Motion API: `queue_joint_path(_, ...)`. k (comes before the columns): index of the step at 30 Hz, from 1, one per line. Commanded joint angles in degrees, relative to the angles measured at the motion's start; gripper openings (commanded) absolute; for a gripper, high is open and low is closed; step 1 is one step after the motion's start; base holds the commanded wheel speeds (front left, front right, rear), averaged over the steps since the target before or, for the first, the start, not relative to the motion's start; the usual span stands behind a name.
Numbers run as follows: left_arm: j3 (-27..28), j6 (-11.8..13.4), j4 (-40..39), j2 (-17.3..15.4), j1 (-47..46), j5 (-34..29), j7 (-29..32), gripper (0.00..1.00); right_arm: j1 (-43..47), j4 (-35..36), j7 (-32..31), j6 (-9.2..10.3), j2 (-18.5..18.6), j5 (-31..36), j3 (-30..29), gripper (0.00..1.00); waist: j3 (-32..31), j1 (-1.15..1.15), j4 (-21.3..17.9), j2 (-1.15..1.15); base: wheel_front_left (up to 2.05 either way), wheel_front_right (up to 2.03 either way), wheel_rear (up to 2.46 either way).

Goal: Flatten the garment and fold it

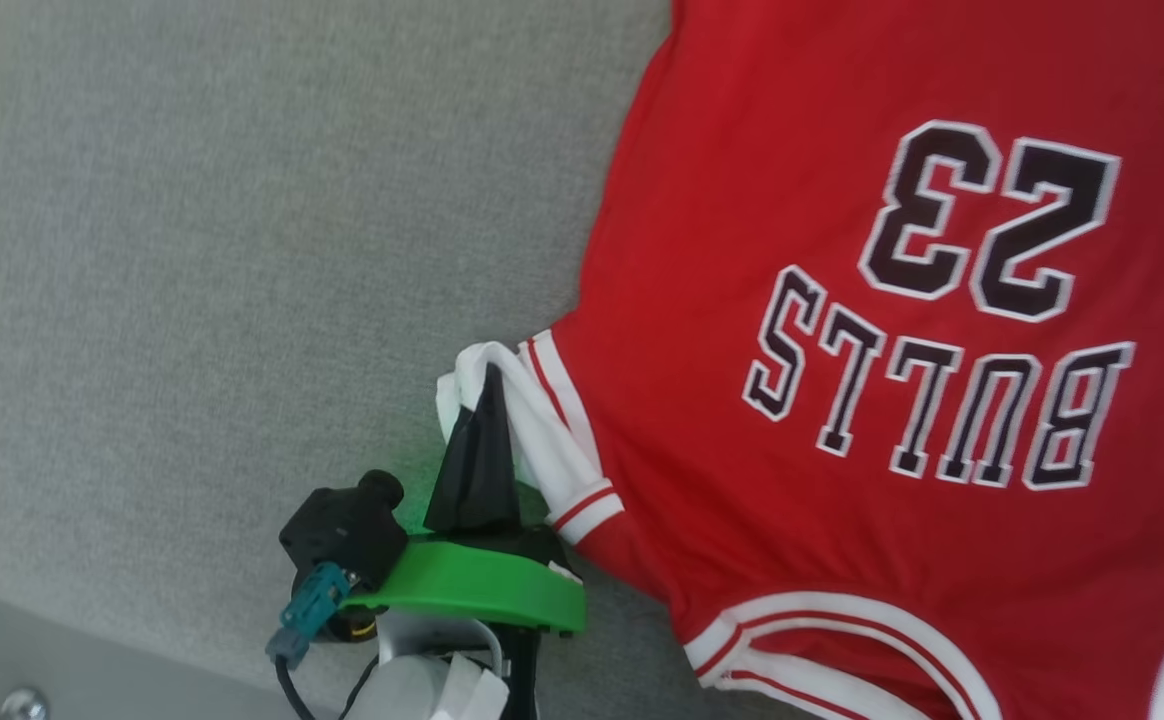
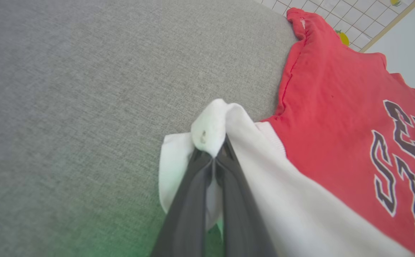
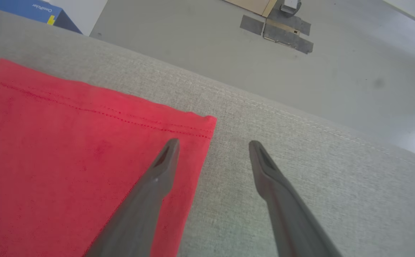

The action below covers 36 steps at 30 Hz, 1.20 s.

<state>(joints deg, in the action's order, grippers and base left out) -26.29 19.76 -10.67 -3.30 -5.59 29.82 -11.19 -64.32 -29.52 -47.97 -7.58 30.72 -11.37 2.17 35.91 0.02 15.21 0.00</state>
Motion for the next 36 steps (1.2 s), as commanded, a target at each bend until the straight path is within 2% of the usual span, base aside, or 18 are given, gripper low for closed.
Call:
queue_joint_path(1,-0.1,0.4,-0.6,0.2,-0.7,0.0,-0.5,0.00,-0.8,0.1,-0.7,0.09,0.6,-0.5,1.0,1.00,6.1,-0.02,4.9,0.00,0.00,0.00,0.00)
queue_joint_path(10,-1.2,1.3,-0.8,0.3,-0.9,0.5,-1.3,0.00,-0.3,0.6,-8.5,0.09,3.7,-3.3,5.5,1.00,6.4,-0.02,4.3,0.00,0.00,0.00,0.00)
queue_joint_path(11,-1.2,1.4,-0.7,0.3,-1.0,0.5,-1.4,0.00,-0.2,0.6,-9.6,0.09,3.9,-3.6,5.5,0.29,6.2,-0.02,4.2,0.00,0.00,0.00,0.00)
queue_joint_path(12,-1.1,1.3,-0.5,0.3,-1.2,0.5,-1.4,0.00,-0.2,0.8,-10.4,0.09,4.1,-3.8,5.5,0.00,5.7,-0.02,4.0,0.00,0.00,0.00,0.00)
queue_joint_path(17,-0.5,1.4,0.5,-0.3,-1.6,0.6,-1.2,0.00,-0.9,1.7,-10.2,0.09,4.0,-3.0,3.9,0.00,2.5,-0.02,2.1,0.00,0.00,0.00,0.00)
queue_joint_path(22,0.5,1.1,1.9,-1.7,-2.4,1.0,-0.3,0.00,-1.7,1.8,-4.5,0.09,2.9,-4.6,1.7,0.00,-4.1,-0.02,-0.7,0.00,0.00,0.00,0.00)
queue_joint_path(26,1.0,0.7,3.2,-3.4,-2.6,1.3,1.2,0.00,0.7,2.7,-0.8,0.09,4.2,-7.1,2.2,0.00,-10.2,-0.02,-3.8,0.00,0.00,0.00,0.00)
queue_joint_path(27,1.3,0.3,4.6,-4.4,-2.8,1.7,2.3,0.00,5.8,4.7,1.7,0.09,6.2,-10.7,3.8,0.00,-15.1,-0.02,-6.6,0.00,0.00,0.00,0.00)
queue_joint_path(30,1.8,-0.1,6.1,-5.2,-2.4,2.6,3.1,0.00,13.7,7.5,3.7,0.09,8.2,-13.9,5.0,0.00,-19.2,-0.02,-9.7,0.00,0.00,0.00,0.00)
queue_joint_path(33,2.2,-0.5,7.6,-5.8,-1.6,3.6,3.7,0.00,22.8,10.4,5.0,0.09,9.0,-16.2,4.4,0.00,-22.8,-0.02,-12.5,0.00,0.00,0.00,0.00)
queue_joint_path(36,2.7,-0.6,8.7,-6.6,-0.4,4.4,4.2,0.00,33.4,14.1,5.9,0.09,8.0,-18.2,1.2,0.00,-25.1,-0.02,-15.0,0.00,0.00,0.00,0.00)
